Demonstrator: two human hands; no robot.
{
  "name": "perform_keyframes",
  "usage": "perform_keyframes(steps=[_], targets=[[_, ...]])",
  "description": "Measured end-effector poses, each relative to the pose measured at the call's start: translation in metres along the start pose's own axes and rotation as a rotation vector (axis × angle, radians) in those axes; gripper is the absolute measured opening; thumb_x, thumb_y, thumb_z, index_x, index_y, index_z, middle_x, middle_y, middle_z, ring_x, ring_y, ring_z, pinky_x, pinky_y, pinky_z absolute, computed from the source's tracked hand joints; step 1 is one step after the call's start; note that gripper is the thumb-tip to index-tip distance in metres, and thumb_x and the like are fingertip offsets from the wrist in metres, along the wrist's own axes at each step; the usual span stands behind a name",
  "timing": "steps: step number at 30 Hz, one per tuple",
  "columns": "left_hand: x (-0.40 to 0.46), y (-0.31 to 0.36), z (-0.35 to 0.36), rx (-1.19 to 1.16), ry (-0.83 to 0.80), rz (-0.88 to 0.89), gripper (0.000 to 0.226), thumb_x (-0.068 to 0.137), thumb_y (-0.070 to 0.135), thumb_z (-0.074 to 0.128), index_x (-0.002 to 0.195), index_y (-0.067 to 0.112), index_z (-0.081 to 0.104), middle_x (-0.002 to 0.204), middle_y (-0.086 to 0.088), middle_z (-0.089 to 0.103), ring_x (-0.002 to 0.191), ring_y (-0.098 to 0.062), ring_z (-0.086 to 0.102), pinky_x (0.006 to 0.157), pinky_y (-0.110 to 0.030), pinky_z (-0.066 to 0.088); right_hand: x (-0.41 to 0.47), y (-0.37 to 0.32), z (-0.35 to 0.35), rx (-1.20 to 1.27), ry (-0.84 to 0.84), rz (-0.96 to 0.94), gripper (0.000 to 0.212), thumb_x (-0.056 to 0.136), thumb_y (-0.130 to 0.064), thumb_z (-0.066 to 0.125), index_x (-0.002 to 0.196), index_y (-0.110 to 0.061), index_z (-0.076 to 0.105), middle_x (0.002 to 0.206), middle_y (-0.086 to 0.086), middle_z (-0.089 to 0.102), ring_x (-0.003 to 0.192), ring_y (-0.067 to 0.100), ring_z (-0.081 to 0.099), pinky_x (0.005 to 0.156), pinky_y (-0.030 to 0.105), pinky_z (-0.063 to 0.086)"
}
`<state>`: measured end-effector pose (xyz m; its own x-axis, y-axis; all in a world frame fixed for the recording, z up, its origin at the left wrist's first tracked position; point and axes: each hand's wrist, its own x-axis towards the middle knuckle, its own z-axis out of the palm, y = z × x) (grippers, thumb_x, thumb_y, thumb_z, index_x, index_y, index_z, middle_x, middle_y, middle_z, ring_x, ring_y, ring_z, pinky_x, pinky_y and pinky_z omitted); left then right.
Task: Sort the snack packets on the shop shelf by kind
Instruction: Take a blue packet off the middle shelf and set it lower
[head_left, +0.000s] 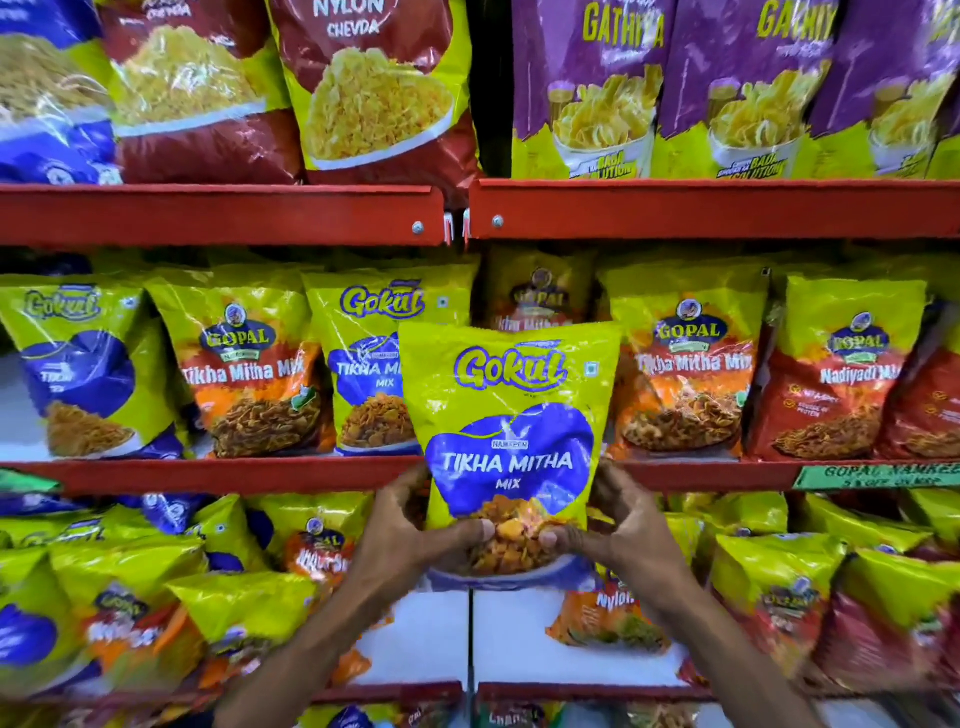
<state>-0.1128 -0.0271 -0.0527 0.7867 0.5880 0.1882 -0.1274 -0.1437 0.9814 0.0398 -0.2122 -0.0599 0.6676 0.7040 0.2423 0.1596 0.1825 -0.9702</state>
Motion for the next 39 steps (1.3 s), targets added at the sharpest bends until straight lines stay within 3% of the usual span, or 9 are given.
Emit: perform_keyframes(steps=[5, 9, 11, 15, 20, 24, 28, 33, 39], targets=[[-0.045, -0.043, -0.017, 0.031, 0.051, -0.186, 0.062, 0.045, 0.025, 0.093, 0.102, 0.009, 0.071, 0.085, -0.002, 0.08, 0.069, -0.014, 0.068, 0.06, -0.033, 0.059, -0.026, 0.048, 0.02, -0.015, -0.078, 0.186, 0.072, 0.05, -0.017, 0.097, 0.116, -0.015, 0.066, 0.108, 0.001, 0.079, 0.097, 0.013, 0.071, 0.08, 0.029, 0.058], [-0.069, -0.077, -0.024, 0.059, 0.06, -0.338, 0.069, 0.038, 0.028, 0.093, 0.101, 0.01, 0.073, 0.093, -0.002, 0.082, 0.08, -0.018, 0.074, 0.073, -0.038, 0.062, -0.044, 0.083, 0.029, -0.054, -0.112, 0.327, 0.077, 0.043, -0.034, 0.099, 0.112, -0.021, 0.068, 0.108, -0.002, 0.079, 0.105, 0.019, 0.071, 0.089, 0.035, 0.058], [-0.075, -0.091, -0.027, 0.067, 0.061, -0.387, 0.071, 0.036, 0.026, 0.094, 0.102, 0.01, 0.073, 0.091, -0.001, 0.082, 0.079, -0.018, 0.074, 0.073, -0.037, 0.062, -0.052, 0.097, 0.03, -0.061, -0.12, 0.371, 0.067, 0.049, -0.022, 0.098, 0.108, -0.023, 0.068, 0.104, -0.005, 0.08, 0.098, 0.016, 0.071, 0.081, 0.025, 0.058], [-0.088, -0.121, -0.027, 0.053, 0.046, -0.465, 0.07, 0.034, 0.019, 0.093, 0.101, 0.006, 0.075, 0.092, -0.005, 0.082, 0.076, -0.014, 0.072, 0.069, -0.032, 0.062, -0.067, 0.122, 0.031, -0.065, -0.172, 0.454, 0.064, 0.055, -0.017, 0.096, 0.111, -0.027, 0.067, 0.108, -0.003, 0.079, 0.096, 0.016, 0.073, 0.084, 0.037, 0.06], [-0.093, -0.166, -0.025, 0.037, 0.035, -0.63, 0.068, 0.034, 0.013, 0.091, 0.099, 0.002, 0.075, 0.102, -0.022, 0.078, 0.076, -0.018, 0.071, 0.068, -0.031, 0.06, -0.075, 0.167, 0.035, -0.09, -0.197, 0.553, 0.068, 0.048, -0.025, 0.098, 0.11, -0.017, 0.07, 0.109, 0.003, 0.079, 0.094, 0.018, 0.073, 0.085, 0.038, 0.06], [-0.072, -0.186, -0.017, 0.039, 0.097, -0.75, 0.07, 0.029, 0.019, 0.09, 0.094, 0.001, 0.075, 0.092, -0.017, 0.08, 0.076, -0.022, 0.073, 0.066, -0.029, 0.057, -0.056, 0.202, 0.035, -0.128, -0.15, 0.618, 0.051, 0.062, -0.008, 0.091, 0.109, -0.008, 0.071, 0.11, 0.01, 0.078, 0.096, 0.017, 0.07, 0.081, 0.03, 0.059], [-0.037, -0.196, -0.011, 0.071, 0.148, -0.768, 0.028, 0.054, 0.013, 0.088, 0.078, 0.007, 0.076, 0.063, -0.001, 0.076, 0.058, -0.015, 0.068, 0.055, -0.024, 0.052, -0.019, 0.221, 0.04, -0.156, -0.116, 0.641, 0.048, 0.067, -0.021, 0.089, 0.11, -0.008, 0.072, 0.11, 0.009, 0.078, 0.1, 0.022, 0.071, 0.079, 0.03, 0.056], [0.014, -0.225, -0.013, 0.101, 0.165, -0.789, 0.046, 0.049, 0.035, 0.085, 0.088, 0.014, 0.075, 0.072, -0.013, 0.077, 0.063, -0.024, 0.064, 0.065, -0.036, 0.05, 0.028, 0.236, 0.048, -0.109, -0.067, 0.681, 0.024, 0.082, -0.008, 0.077, 0.103, -0.017, 0.071, 0.107, 0.005, 0.076, 0.099, 0.019, 0.069, 0.084, 0.028, 0.056], [0.037, -0.237, -0.004, 0.222, 0.129, -0.802, 0.019, 0.074, 0.015, 0.082, 0.09, 0.014, 0.072, 0.072, 0.003, 0.074, 0.058, -0.01, 0.069, 0.053, -0.018, 0.053, 0.048, 0.262, 0.051, -0.197, -0.042, 0.738, 0.019, 0.082, -0.011, 0.077, 0.086, -0.028, 0.069, 0.109, 0.006, 0.075, 0.107, 0.025, 0.068, 0.095, 0.042, 0.053]])
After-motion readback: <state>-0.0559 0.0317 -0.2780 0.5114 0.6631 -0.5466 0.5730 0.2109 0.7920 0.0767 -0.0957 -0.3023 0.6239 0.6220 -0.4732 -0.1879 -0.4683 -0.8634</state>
